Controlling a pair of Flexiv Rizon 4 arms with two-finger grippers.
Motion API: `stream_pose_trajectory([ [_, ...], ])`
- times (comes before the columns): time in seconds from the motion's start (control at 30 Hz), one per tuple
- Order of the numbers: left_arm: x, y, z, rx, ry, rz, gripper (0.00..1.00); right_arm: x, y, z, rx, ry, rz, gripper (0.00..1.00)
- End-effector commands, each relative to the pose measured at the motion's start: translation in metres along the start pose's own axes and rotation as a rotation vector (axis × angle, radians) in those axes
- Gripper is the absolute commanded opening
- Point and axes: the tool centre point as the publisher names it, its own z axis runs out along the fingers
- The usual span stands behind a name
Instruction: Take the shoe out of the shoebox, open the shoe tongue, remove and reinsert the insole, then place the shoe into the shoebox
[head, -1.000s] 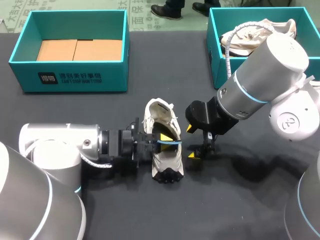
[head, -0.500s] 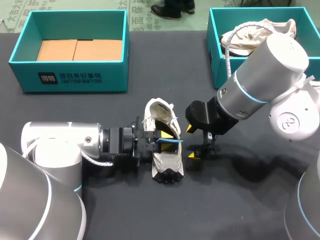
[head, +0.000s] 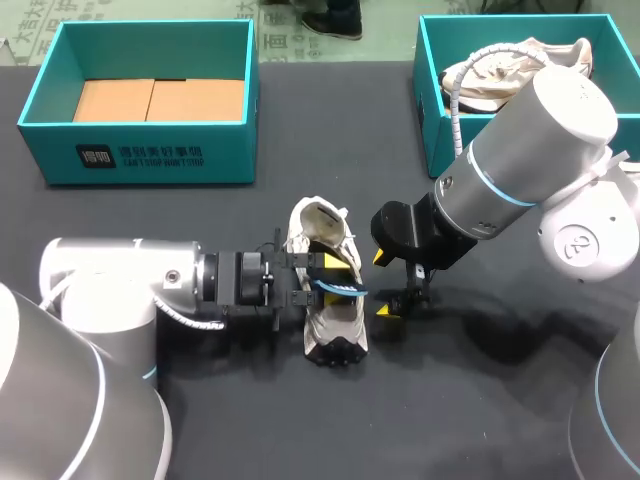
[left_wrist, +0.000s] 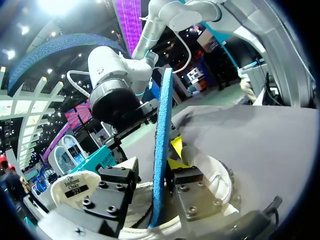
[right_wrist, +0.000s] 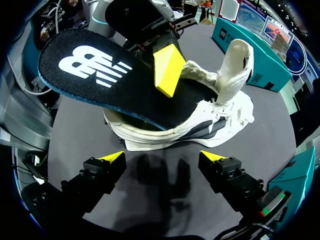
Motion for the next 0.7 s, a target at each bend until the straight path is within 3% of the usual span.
stream_pose_trajectory([
  [0.03, 0.002, -0.009, -0.002, -0.008, 0.000, 0.018, 0.29, 0.001, 0.000, 0.001, -0.001, -0.001, -0.001, 1.00],
  [0.1, 0.002, -0.012, -0.001, -0.010, 0.002, 0.028, 0.21, 0.001, 0.000, 0.001, -0.001, -0.001, -0.001, 1.00],
  [0.17, 0.003, -0.013, -0.001, -0.006, 0.007, 0.037, 0.02, 0.001, 0.000, 0.001, -0.001, -0.001, -0.001, 1.00],
  [0.2, 0.003, -0.013, -0.001, -0.008, 0.009, 0.046, 0.00, 0.001, 0.000, 0.001, -0.001, -0.001, -0.001, 1.00],
  [0.5, 0.007, 0.004, 0.000, 0.004, 0.018, 0.089, 0.00, 0.001, 0.000, 0.001, -0.001, -0.001, -0.001, 1.00],
  [0.7, 0.008, 0.015, 0.003, -0.032, 0.022, 0.093, 0.00, 0.001, 0.000, 0.001, -0.001, -0.001, -0.001, 1.00],
])
